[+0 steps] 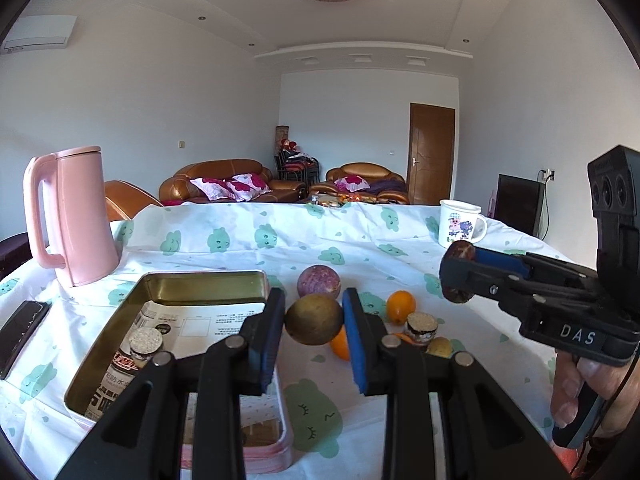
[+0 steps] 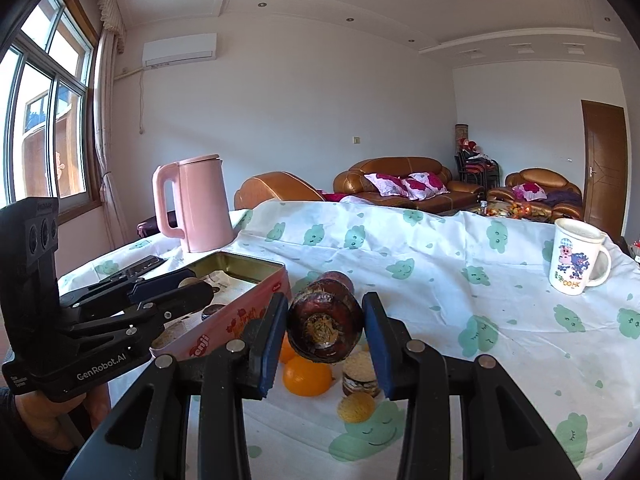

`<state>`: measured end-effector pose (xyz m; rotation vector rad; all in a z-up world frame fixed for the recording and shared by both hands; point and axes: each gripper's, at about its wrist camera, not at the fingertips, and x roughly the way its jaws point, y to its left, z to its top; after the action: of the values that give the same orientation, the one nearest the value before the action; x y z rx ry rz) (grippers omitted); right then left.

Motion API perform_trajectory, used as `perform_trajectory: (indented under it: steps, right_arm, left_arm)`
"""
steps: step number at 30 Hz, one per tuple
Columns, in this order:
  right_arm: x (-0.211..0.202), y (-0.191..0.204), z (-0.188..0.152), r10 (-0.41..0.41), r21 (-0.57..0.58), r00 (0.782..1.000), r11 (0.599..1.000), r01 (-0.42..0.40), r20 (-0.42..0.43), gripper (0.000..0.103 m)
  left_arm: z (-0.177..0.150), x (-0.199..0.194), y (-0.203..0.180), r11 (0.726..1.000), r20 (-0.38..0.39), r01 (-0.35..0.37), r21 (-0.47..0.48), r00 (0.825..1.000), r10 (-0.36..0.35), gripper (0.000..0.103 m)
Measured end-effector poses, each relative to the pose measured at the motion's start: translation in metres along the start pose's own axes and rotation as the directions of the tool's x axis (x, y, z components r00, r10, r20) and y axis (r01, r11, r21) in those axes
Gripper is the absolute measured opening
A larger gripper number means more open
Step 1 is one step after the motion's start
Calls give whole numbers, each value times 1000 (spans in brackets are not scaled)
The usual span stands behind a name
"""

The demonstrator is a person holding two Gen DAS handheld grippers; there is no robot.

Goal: Organize fruits
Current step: 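Carry both fruits over the tin and open both grippers, then withdraw both grippers from the tin back toward the fruit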

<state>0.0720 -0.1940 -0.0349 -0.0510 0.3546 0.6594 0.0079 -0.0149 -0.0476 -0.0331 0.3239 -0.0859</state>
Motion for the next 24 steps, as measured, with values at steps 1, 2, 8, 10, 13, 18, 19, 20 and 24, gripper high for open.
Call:
perform_trajectory:
  steps: [1,2,8,10,13,18,19,20,24]
  right_arm:
    - [4,4,3,11,-2,1000,1000,-11,-7,41]
    - [8,9,6,21,-4,1000,1000,-21,-14,41]
    - [34,44,26,84,-58,995,995,-87,-59,41]
    - [44,58,31,100,-83,992,991,-107,-82,41]
    - [62,77,33,125,-116,985,984,-138,-116,41]
    - [91,101,23,149,-146,968,973,-180,-200,41]
    - [95,104,19,149,-152,965,971,-184,-216,41]
    - [100,107,16,148,-158,962,969,-188,-231,41]
    - [115,117,6,137,-175,948,966,-192,-286,41]
  left_arm:
    - [1,-1,5,1000,-1,-9,-9,1000,9,31]
    - [1,-2,11,1000,-4,-18,-17,1000,18,31]
    - [6,-5,60,991,-33,-106,-86,994,104,31]
    - [7,-3,76,985,-57,-137,-105,990,132,31]
    - [6,-1,97,979,-91,-164,-125,984,154,31]
    - [1,8,114,977,-148,-162,-139,979,141,31]
    - [-1,9,115,977,-157,-162,-140,978,139,31]
    - [-3,11,116,977,-166,-163,-137,976,140,31]
    - [-7,17,116,978,-197,-164,-129,971,136,31]
